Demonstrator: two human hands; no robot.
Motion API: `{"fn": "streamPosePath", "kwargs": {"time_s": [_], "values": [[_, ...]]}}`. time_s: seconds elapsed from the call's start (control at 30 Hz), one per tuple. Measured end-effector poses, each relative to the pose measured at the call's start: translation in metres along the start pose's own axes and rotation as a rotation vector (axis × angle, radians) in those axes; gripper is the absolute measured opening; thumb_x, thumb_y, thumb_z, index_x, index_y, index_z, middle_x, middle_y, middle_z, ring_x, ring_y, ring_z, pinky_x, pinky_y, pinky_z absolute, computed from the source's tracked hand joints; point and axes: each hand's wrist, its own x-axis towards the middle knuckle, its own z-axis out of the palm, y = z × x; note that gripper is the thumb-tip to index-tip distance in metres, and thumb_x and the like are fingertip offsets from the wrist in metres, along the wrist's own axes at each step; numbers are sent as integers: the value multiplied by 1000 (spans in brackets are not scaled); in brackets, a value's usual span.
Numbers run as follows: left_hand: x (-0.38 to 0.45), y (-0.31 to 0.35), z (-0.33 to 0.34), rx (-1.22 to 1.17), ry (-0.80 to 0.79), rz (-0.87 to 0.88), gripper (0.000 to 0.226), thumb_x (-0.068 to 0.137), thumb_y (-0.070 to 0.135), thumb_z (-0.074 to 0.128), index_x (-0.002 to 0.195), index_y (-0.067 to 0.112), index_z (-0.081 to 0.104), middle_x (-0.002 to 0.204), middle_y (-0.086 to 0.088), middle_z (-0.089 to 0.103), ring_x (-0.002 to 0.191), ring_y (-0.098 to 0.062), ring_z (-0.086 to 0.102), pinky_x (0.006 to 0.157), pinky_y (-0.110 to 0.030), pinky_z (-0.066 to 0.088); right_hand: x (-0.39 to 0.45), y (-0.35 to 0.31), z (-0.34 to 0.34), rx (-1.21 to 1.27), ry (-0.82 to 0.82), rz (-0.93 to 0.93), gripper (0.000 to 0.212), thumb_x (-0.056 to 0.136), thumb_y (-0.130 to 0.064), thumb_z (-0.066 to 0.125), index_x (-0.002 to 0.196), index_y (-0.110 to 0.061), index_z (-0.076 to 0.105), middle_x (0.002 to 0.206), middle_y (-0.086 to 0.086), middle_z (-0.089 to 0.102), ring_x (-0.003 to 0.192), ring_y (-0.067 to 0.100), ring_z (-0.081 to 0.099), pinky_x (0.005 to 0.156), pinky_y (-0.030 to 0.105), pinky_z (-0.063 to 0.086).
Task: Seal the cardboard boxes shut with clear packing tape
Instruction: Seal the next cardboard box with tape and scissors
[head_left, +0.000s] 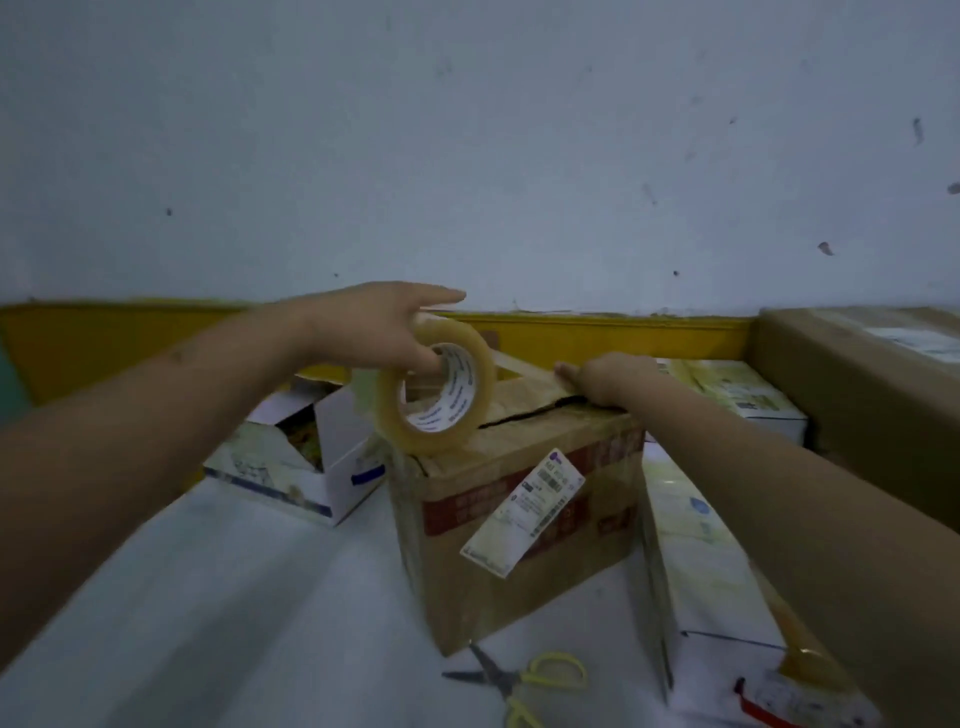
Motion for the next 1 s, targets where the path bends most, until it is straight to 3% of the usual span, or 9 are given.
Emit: {"fn": "streamPosePath", "kwargs": {"time_s": [0.13,0.33,0.57,0.67,0.77,0.8,0.87,0.93,1.0], "values": [[-17,5,-24,319,-208,40,69,96,22,63,150,51,32,111,22,54,85,-2,50,65,-16,37,-3,-11,-5,-59,1,-9,52,108,-34,22,156,-41,5,146,20,43,120,38,54,88,46,50],[-30,-15,-4,807,-399,-69,85,98,6,44,154,56,5,78,7,39,66,-11,42,55,-25,34,3,-11,0,-40,12,55,55,108,-29,26,156,-41,2,143,21,45,118,38,55,90,47,51],[-45,-71,38,447,-435,-71,92,93,7,46,148,66,0,77,-7,51,62,-20,43,55,-36,34,10,-15,-2,34,24,106,52,108,-34,25,157,-37,8,122,17,54,96,33,57,83,42,53],[-50,-82,52,386,-382,-28,94,93,10,48,150,65,-4,96,-20,58,74,-30,57,59,-38,39,9,-18,-2,14,55,116,50,107,-44,19,140,-17,45,90,10,52,84,29,56,82,43,53],[-57,-89,68,254,-317,-5,92,97,13,50,151,61,-6,84,-18,50,65,-25,47,55,-36,34,11,-27,-2,78,57,116,47,108,-35,25,145,-12,41,113,17,57,95,33,58,87,44,53],[-60,-91,73,212,-294,8,91,99,15,51,151,60,-7,80,-17,47,63,-23,44,55,-36,32,15,-31,1,114,47,122,49,107,-32,27,153,-14,29,137,22,48,114,37,54,98,48,49],[-62,-96,82,139,-258,25,93,98,14,53,152,59,-8,80,-21,48,63,-25,44,56,-38,33,9,-47,3,137,-21,124,65,106,-47,20,159,-12,5,164,18,3,150,37,14,120,54,20],[-62,-100,88,111,-225,36,96,96,12,53,152,59,-9,86,-24,54,65,-30,49,57,-39,36,-9,-70,0,161,-64,84,81,100,-63,10,157,-8,-10,163,12,-20,152,30,-12,122,51,-1],[-63,-100,92,101,-186,37,96,96,12,54,153,58,-9,85,-21,55,68,-31,52,57,-40,36,-30,-99,-6,185,-109,-19,88,98,-68,11,156,-6,-13,162,13,-23,151,30,-16,122,50,-2]]}}
